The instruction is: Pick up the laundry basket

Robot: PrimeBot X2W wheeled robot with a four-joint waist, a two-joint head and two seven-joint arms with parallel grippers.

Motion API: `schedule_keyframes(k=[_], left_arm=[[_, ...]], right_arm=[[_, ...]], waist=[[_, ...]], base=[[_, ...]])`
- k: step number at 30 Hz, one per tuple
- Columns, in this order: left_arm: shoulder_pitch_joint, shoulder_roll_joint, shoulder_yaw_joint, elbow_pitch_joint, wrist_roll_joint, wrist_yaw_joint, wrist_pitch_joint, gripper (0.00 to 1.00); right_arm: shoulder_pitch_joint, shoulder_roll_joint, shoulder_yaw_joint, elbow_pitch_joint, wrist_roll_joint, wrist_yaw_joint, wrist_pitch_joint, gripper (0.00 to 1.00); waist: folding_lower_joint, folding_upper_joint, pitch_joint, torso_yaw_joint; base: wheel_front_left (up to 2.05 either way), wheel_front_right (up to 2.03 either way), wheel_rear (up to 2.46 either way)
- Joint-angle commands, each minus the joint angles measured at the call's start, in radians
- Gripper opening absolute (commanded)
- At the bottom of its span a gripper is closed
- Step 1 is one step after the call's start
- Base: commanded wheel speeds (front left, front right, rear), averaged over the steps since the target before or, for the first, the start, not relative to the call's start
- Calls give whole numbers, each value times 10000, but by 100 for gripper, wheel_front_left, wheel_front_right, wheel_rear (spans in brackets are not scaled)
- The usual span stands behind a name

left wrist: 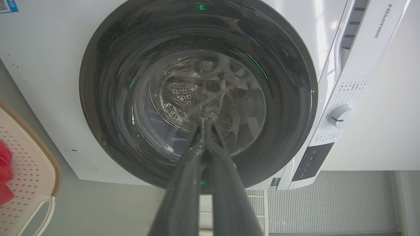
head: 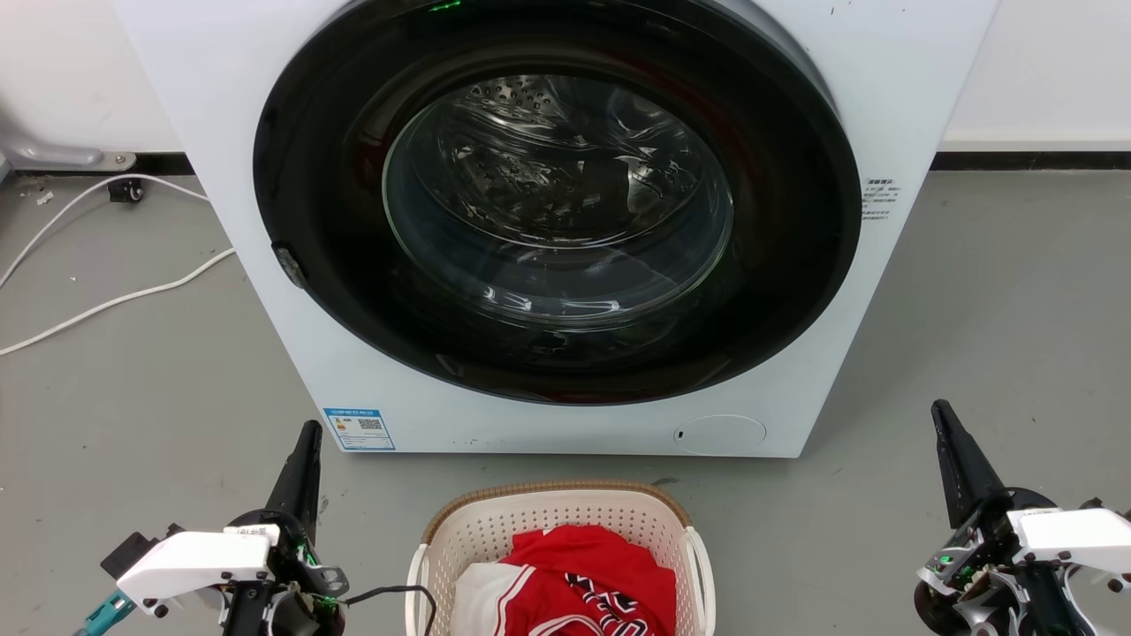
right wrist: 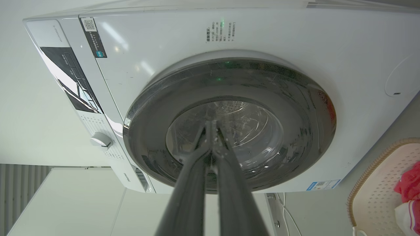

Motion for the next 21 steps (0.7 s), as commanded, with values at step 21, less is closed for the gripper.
schedule_keyframes(k=[21], left_arm=[[-79,-12,27,-37,-14,-42,24,0]], right_arm=[[-103,-12,-5,-36,39,-3,13,0]], waist=[[0,-1,0,0]], base=[[0,0,0]])
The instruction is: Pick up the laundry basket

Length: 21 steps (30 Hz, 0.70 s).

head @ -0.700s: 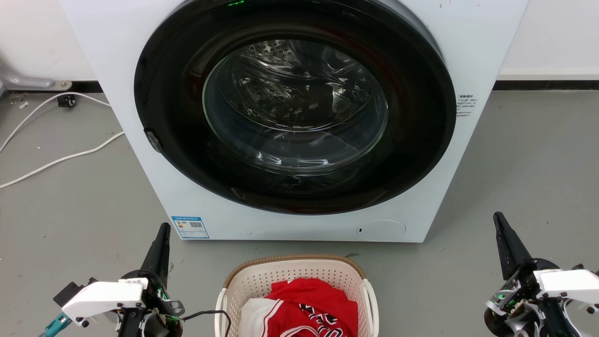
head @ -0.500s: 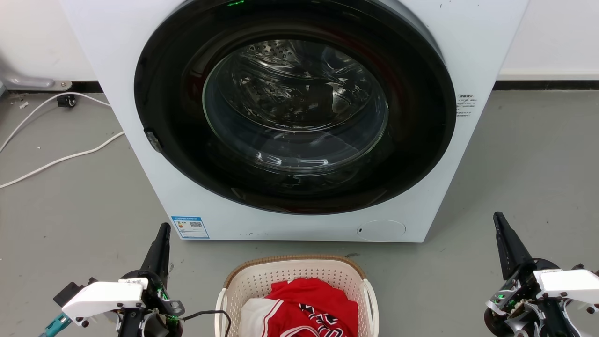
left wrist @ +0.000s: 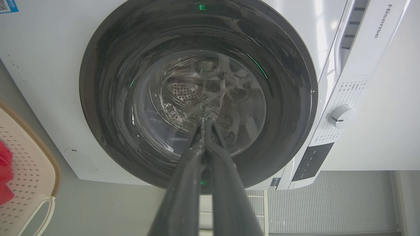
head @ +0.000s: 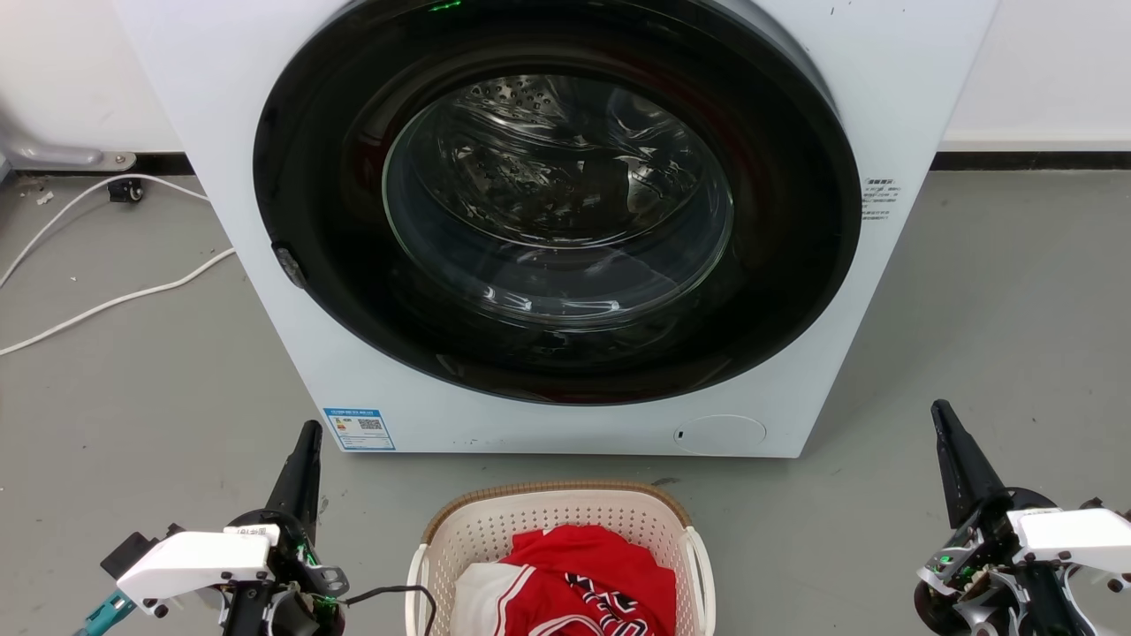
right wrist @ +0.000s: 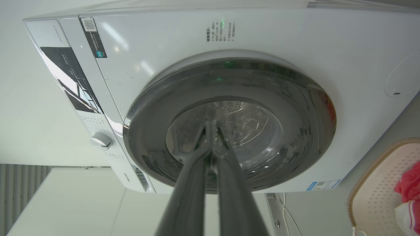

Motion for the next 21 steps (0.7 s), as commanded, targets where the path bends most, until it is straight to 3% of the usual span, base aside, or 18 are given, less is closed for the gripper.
schedule_keyframes(k=[1,6,7,14,21], left_arm=[[-78,-12,27,-37,-14,-42,23,0],[-78,-12,27,-37,-14,-42,23,0],[-1,0,-1,-3,0,0,-1,100],[85,-18,-102,43,264,11,-258,100],[38,-15,24,-213,1629,9,-603,100]], right_arm=[[-103,-12,-5,-36,39,-3,11,0],[-103,-12,-5,-36,39,-3,12,0],[0,0,0,-1,-1,0,-4,100],[111,12,26,178,-280,-2,-256,100],[95,9,-6,-190,-1850,-2,-602,100]], waist=[[0,0,0,0],[0,0,0,0],[0,0,0,0],[0,0,10,-1],[0,0,21,-9]], base=[[0,0,0],[0,0,0],[0,0,0],[0,0,0],[0,0,0]])
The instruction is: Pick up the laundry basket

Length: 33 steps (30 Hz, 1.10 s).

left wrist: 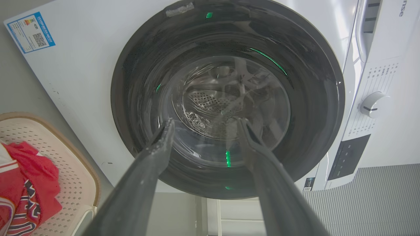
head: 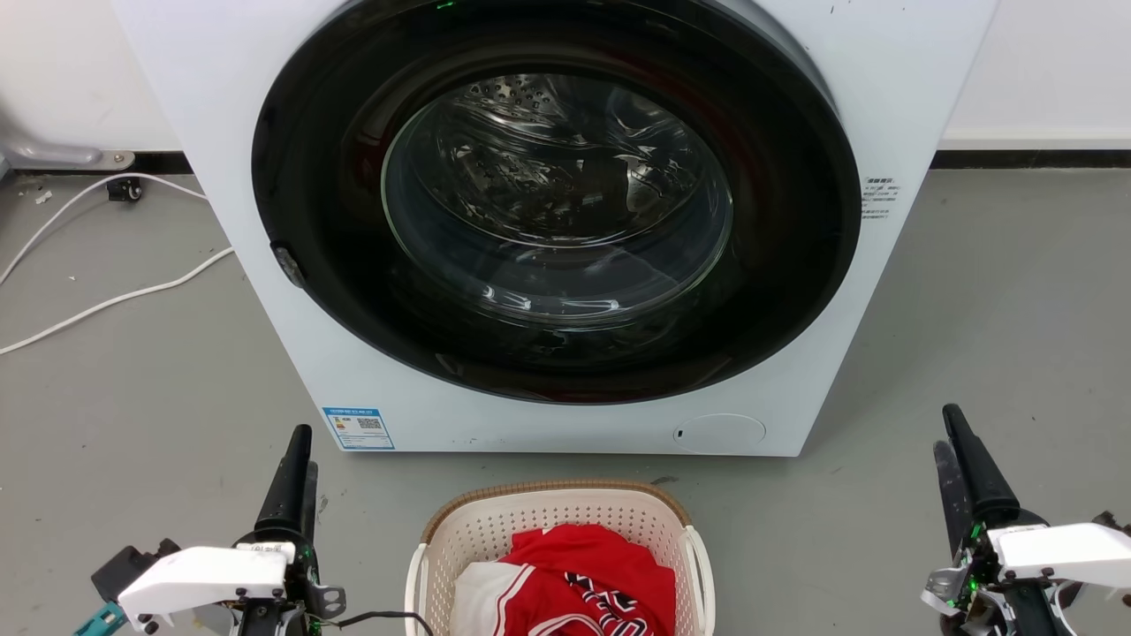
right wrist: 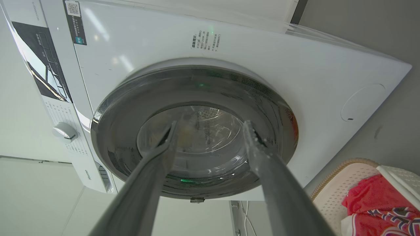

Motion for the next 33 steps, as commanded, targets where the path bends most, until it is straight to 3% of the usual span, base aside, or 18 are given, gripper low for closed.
schedule_keyframes(k=[1,18,33], left_arm=[[-290,23,61,-254,356,-1,-89,100],[-207,29,-422,-912,4087,475,-815,100],[-19,33,-557,-1235,6432,423,-1356,100]], right_arm=[[-216,-20,2,-302,-434,2,-103,100],[32,-27,342,-1116,-4673,2,-827,100],[201,-33,419,-1376,-7300,2,-1366,100]], waist=[[0,0,1,-1],[0,0,31,-10],[0,0,36,0]], base=[[0,0,0],[0,0,0],[0,0,0]])
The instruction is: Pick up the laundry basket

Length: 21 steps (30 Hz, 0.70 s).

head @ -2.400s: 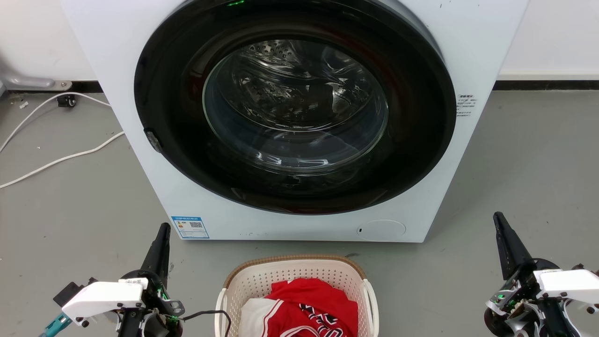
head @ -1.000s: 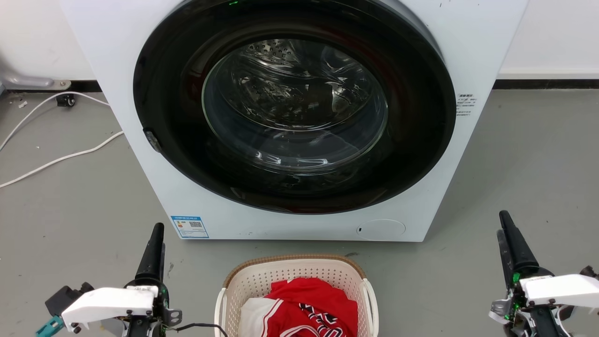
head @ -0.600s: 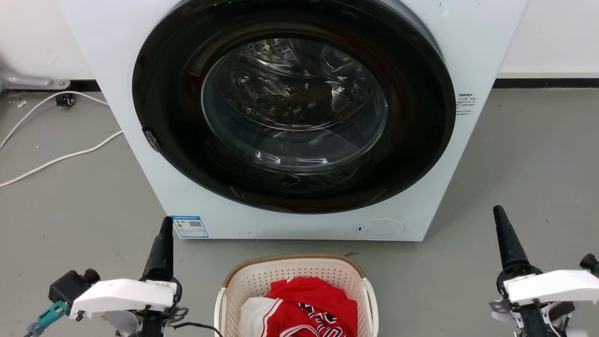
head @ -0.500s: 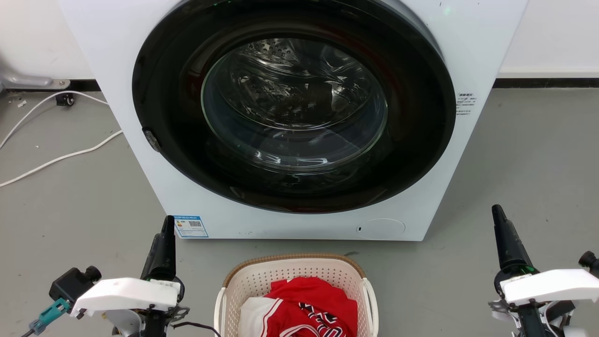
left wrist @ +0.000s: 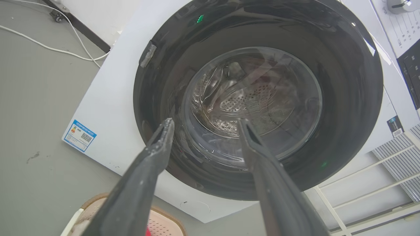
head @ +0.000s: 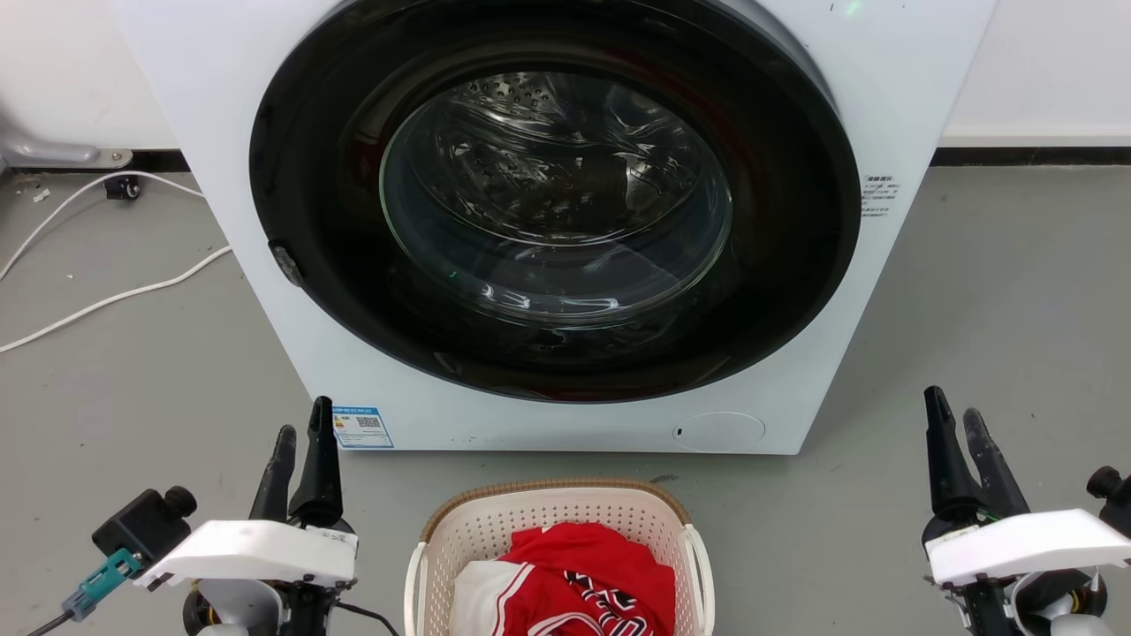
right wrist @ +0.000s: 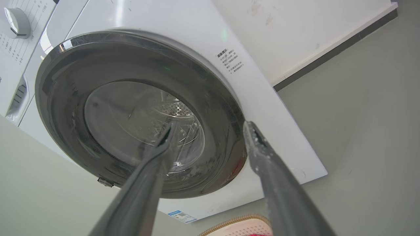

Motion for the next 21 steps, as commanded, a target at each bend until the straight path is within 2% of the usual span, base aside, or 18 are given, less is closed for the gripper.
schedule_keyframes(k=[1,7,21], left_arm=[[-35,29,-38,-204,357,-79,-109,100],[48,31,-137,-349,1562,-132,-393,100],[181,35,-214,-281,3370,-9,-794,100]], right_arm=[[-28,-33,6,-201,-383,0,-94,100],[64,-36,39,-344,-1517,0,-383,100],[223,-41,155,-550,-3337,0,-776,100]], waist=[[0,0,0,2],[0,0,8,-4],[0,0,2,2]], base=[[0,0,0],[0,0,0],[0,0,0]])
